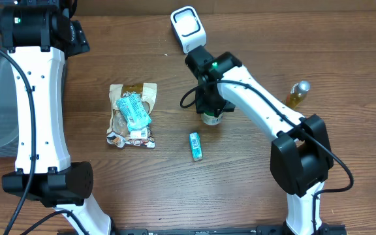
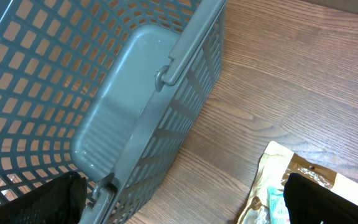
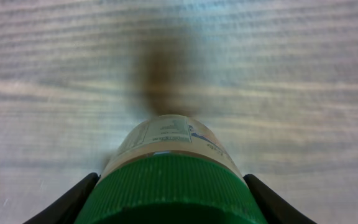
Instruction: Scan the item barcode
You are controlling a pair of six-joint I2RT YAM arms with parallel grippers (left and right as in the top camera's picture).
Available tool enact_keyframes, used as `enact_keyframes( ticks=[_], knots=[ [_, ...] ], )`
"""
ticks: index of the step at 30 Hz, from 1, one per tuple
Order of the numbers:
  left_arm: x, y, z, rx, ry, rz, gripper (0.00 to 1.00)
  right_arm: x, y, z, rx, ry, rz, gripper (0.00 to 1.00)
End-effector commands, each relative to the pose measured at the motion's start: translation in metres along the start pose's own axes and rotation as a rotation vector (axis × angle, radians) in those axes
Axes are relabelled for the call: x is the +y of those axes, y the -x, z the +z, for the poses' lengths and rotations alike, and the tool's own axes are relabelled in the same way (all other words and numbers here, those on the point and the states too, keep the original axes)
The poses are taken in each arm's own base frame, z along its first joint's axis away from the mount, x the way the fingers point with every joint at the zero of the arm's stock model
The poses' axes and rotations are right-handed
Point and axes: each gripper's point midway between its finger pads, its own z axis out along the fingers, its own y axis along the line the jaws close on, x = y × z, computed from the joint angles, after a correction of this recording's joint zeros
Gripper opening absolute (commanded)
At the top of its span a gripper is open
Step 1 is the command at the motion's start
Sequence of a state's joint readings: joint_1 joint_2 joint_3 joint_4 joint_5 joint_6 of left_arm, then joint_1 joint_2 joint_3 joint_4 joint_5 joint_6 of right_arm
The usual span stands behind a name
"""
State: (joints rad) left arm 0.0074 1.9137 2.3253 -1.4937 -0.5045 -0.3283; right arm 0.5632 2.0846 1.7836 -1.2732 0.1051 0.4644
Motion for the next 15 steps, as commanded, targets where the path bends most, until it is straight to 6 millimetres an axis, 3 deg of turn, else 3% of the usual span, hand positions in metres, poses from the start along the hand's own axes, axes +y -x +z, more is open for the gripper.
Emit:
enact_keyframes(
  ticks=[1, 7, 15],
  knots=[
    [0.0, 0.004, -0.007, -0.02, -0.016, 0.006, 0.99, 0.014, -0.008, -0.038, 0.028, 0.124, 0.005, 0.47],
    [0.0, 0.004, -0.007, -0.02, -0.016, 0.006, 1.0, 0.036, -0.054, -0.049, 0.259, 0.282, 0.012, 0.47],
    [0.0, 0.004, -0.007, -0.02, -0.016, 0.006, 0.99, 0.042, -0.075, -0.058, 0.365, 0.335, 0.024, 0.46]
  ],
)
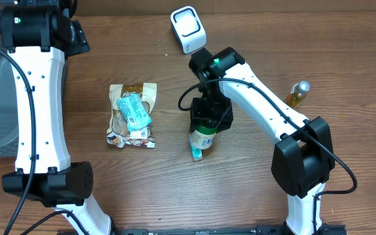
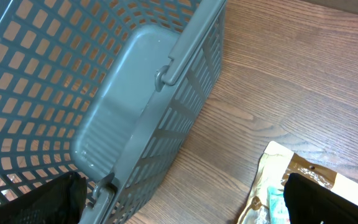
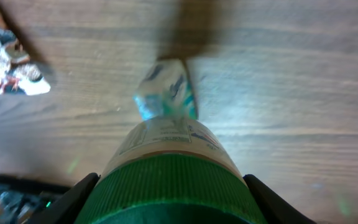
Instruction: Scan the item barcode
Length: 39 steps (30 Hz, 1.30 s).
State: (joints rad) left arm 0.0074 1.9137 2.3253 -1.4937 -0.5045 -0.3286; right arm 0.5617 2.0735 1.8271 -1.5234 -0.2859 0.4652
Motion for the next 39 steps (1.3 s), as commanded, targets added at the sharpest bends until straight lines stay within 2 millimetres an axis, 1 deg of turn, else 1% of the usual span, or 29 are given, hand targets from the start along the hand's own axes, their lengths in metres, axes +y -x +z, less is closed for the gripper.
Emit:
enact_keyframes(
  ticks=[1, 5, 13, 21, 39],
  knots=[
    [0.0, 0.004, -0.007, -0.02, -0.016, 0.006, 0.99, 0.017, -0.013, -0.02, 0.014, 0.101, -0.014, 0.46],
    [0.0, 0.004, -0.007, -0.02, -0.016, 0.006, 1.0, 0.016, -0.019, -0.02, 0.038, 0.1, -0.007, 0.46],
    [0.0, 0.004, -0.007, -0.02, -0.016, 0.006, 1.0, 0.015, -0.021, -0.02, 0.048, 0.096, -0.003, 0.46],
    [0.0, 0.004, -0.007, -0.02, -0.016, 0.006, 1.0, 0.023, -0.027, -0.021, 0.079, 0.144, -0.002, 0.46],
    [0.0, 0.004, -0.007, -0.02, -0.016, 0.006, 1.0, 0.025, -0.027, -0.021, 0.081, 0.153, -0.003, 0.47]
  ],
)
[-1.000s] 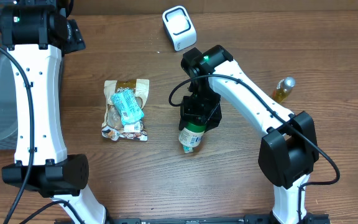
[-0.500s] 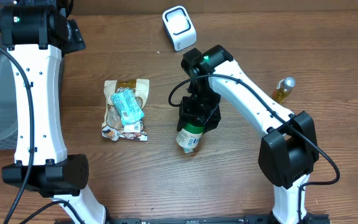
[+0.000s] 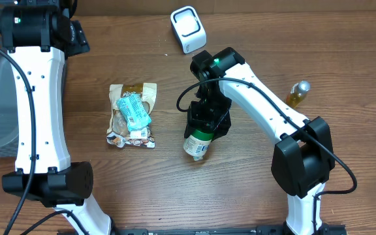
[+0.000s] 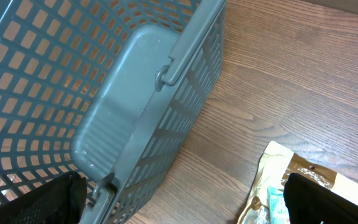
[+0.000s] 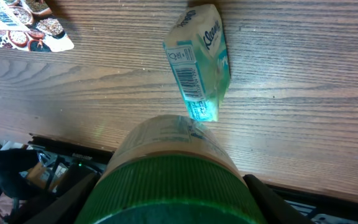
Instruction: Scan the item barcode
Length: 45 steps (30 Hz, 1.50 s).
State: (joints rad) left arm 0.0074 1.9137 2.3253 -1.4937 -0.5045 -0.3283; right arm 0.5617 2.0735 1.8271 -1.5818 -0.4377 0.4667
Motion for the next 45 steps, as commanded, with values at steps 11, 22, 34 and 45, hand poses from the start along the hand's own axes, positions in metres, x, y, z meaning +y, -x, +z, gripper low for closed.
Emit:
enact_keyframes(
  ticks=[11, 22, 34, 45],
  knots=[
    [0.0, 0.004, -0.007, -0.02, -0.016, 0.006, 0.99, 0.011, -0.012, -0.017, -0.009, 0.053, -0.019, 0.46],
    [0.0, 0.004, -0.007, -0.02, -0.016, 0.006, 1.0, 0.022, -0.019, -0.018, 0.032, 0.118, -0.02, 0.45],
    [0.0, 0.004, -0.007, -0.02, -0.016, 0.006, 0.99, 0.022, -0.018, -0.019, 0.028, 0.121, -0.023, 0.46],
    [0.0, 0.004, -0.007, -0.02, -0.016, 0.006, 1.0, 0.022, -0.019, -0.019, 0.031, 0.12, -0.021, 0.45]
  ],
)
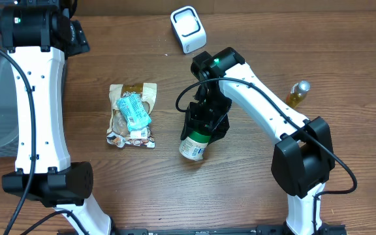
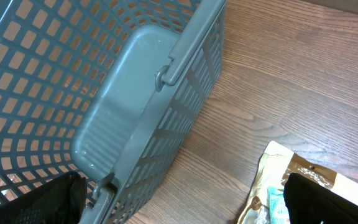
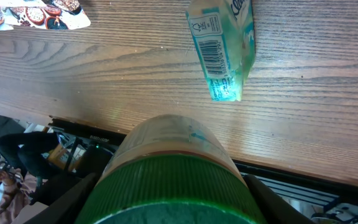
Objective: Scan the item barcode
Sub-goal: 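Hold the tilted green canister low near the table with the right gripper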
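Note:
My right gripper (image 1: 202, 128) is shut on the green lid of a jar (image 1: 193, 146), held tilted above the middle of the table with its base toward the front. In the right wrist view the green-lidded jar (image 3: 173, 180) fills the lower frame, with a fingertip (image 3: 267, 200) on each side of the lid. Beyond it lies a small teal packet (image 3: 222, 46) showing a barcode. The white scanner (image 1: 188, 29) stands at the table's back edge. My left gripper (image 2: 179, 199) hangs open by the basket, with nothing between its fingers.
A grey mesh basket (image 2: 73, 81) stands at the far left. A snack bag with a teal packet on it (image 1: 133, 115) lies left of centre. A small amber bottle (image 1: 297, 94) lies at the right.
My right gripper has tilted the jar further, so its base now points more toward the table's front. The teal packet has shifted in the right wrist view. The left arm is unchanged.
First the jar stood on the table with my right gripper shut on its lid. Then it was lifted and over the small teal packet. It was later tilted, base forward, and now it is tilted more. The left arm stayed by the basket throughout.

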You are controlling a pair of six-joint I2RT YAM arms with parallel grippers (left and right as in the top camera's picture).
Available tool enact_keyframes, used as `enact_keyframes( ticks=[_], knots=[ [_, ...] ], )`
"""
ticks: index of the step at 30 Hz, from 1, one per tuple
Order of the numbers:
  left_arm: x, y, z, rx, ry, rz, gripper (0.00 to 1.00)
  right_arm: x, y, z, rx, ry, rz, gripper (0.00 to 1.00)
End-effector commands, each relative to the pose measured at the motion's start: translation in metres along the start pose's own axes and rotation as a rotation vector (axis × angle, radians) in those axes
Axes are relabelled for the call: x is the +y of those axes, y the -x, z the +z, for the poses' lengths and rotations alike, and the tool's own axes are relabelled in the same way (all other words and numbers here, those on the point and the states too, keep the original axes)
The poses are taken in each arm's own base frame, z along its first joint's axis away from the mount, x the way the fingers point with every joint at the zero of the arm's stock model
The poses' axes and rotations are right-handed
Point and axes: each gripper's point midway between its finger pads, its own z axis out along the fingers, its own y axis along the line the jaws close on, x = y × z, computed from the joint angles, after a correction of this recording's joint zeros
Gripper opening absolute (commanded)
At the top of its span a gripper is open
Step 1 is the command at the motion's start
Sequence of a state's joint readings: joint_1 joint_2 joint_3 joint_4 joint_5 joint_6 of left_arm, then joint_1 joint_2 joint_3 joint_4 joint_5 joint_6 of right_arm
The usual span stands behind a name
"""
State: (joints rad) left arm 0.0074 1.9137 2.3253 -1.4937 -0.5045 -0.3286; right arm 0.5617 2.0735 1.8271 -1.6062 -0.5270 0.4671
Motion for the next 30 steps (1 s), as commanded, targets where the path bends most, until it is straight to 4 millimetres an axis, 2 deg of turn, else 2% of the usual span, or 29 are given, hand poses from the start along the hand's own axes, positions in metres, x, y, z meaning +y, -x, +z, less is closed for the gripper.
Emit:
enact_keyframes(
  ticks=[1, 27, 30],
  knots=[
    [0.0004, 0.0043, -0.0067, -0.02, -0.016, 0.006, 1.0, 0.0125, -0.0074, -0.0165, -0.032, 0.053, -0.036, 0.45],
    [0.0004, 0.0043, -0.0067, -0.02, -0.016, 0.006, 0.99, 0.0146, -0.0125, -0.0166, -0.007, 0.069, -0.028, 0.4],
    [0.0004, 0.0043, -0.0067, -0.02, -0.016, 0.006, 1.0, 0.0138, -0.0141, -0.0165, -0.001, 0.066, -0.024, 0.28]
  ],
)
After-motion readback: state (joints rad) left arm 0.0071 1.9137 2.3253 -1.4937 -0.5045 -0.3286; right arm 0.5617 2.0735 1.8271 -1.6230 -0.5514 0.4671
